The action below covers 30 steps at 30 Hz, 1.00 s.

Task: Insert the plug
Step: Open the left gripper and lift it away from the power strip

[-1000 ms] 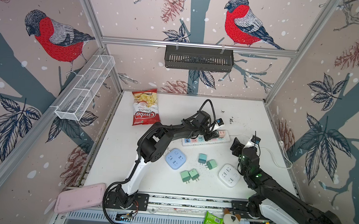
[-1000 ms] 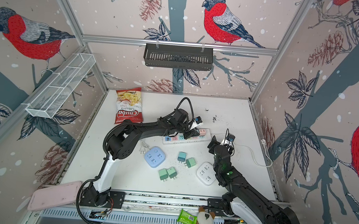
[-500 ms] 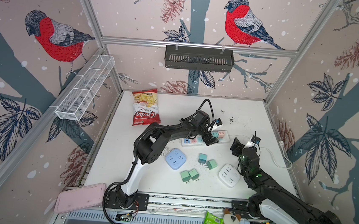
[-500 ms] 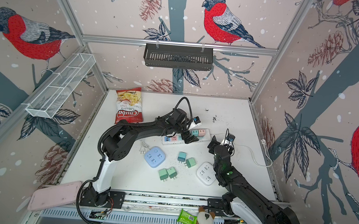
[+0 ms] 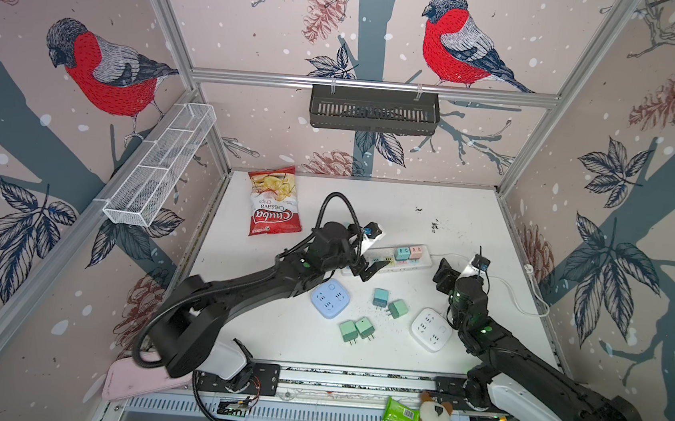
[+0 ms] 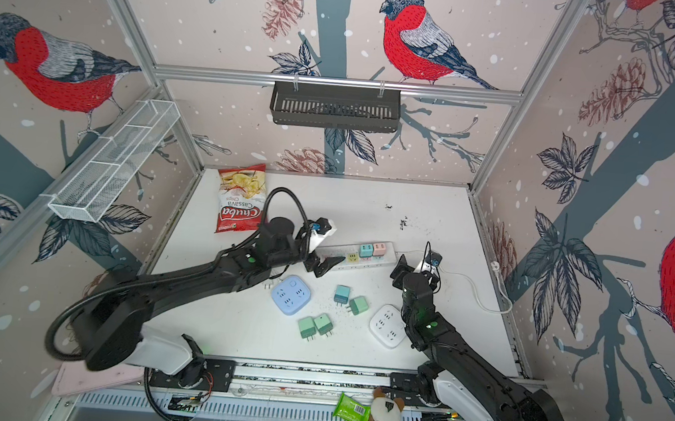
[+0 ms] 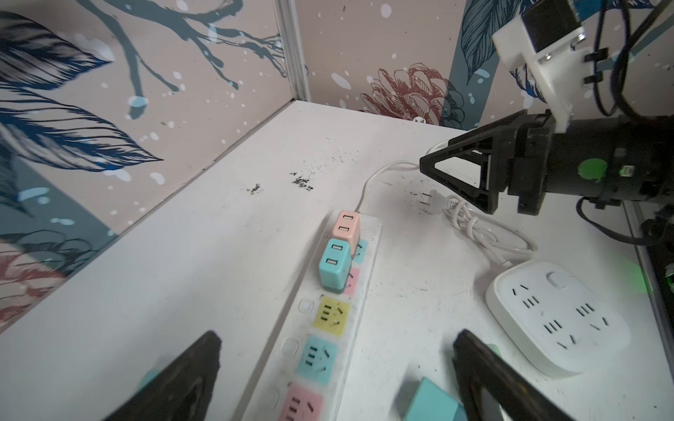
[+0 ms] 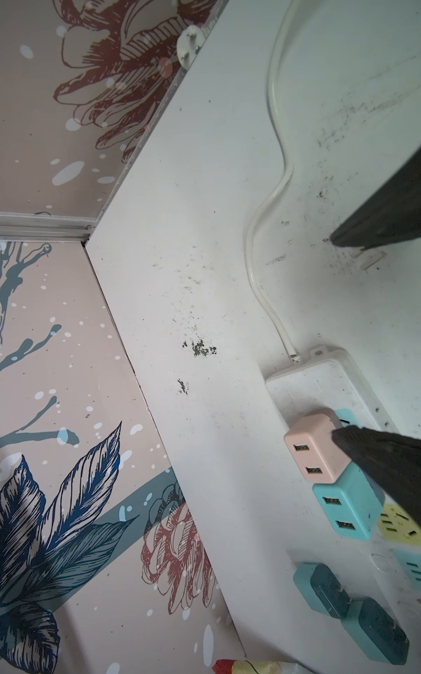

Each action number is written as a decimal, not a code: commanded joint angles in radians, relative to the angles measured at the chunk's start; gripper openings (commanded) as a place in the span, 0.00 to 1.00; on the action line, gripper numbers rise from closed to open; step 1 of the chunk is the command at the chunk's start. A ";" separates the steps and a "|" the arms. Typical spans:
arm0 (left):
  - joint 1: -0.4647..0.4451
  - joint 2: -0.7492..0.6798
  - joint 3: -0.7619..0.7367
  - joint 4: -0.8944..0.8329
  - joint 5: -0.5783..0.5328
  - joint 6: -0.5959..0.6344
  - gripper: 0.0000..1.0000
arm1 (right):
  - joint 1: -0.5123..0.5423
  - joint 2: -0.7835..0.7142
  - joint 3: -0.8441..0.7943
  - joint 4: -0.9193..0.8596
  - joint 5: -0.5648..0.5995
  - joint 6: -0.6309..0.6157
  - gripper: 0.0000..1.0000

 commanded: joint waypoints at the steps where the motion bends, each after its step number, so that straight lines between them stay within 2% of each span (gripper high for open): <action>1: 0.009 -0.165 -0.133 0.121 -0.164 -0.053 0.99 | -0.001 0.005 0.004 0.021 -0.002 -0.001 0.77; 9: 0.057 -0.597 -0.521 0.204 -0.402 -0.148 0.99 | 0.009 0.036 0.020 0.017 0.005 -0.001 0.76; 13: 0.084 -0.756 -0.699 0.270 -0.595 -0.200 0.99 | 0.015 0.050 0.029 0.015 0.014 -0.003 0.76; 15: 0.106 -0.813 -0.769 0.319 -0.692 -0.277 0.98 | 0.015 0.055 0.033 0.012 0.020 -0.002 0.76; 19: 0.134 -0.927 -0.832 0.313 -0.726 -0.335 0.98 | 0.015 0.065 0.048 -0.001 0.044 0.005 0.78; 23: 0.160 -1.011 -0.944 0.416 -0.735 -0.369 0.98 | 0.002 0.055 0.075 -0.051 0.026 0.010 0.78; 30: 0.165 -1.165 -0.951 0.290 -0.710 -0.370 0.98 | 0.021 -0.073 0.100 -0.179 -0.099 0.057 0.71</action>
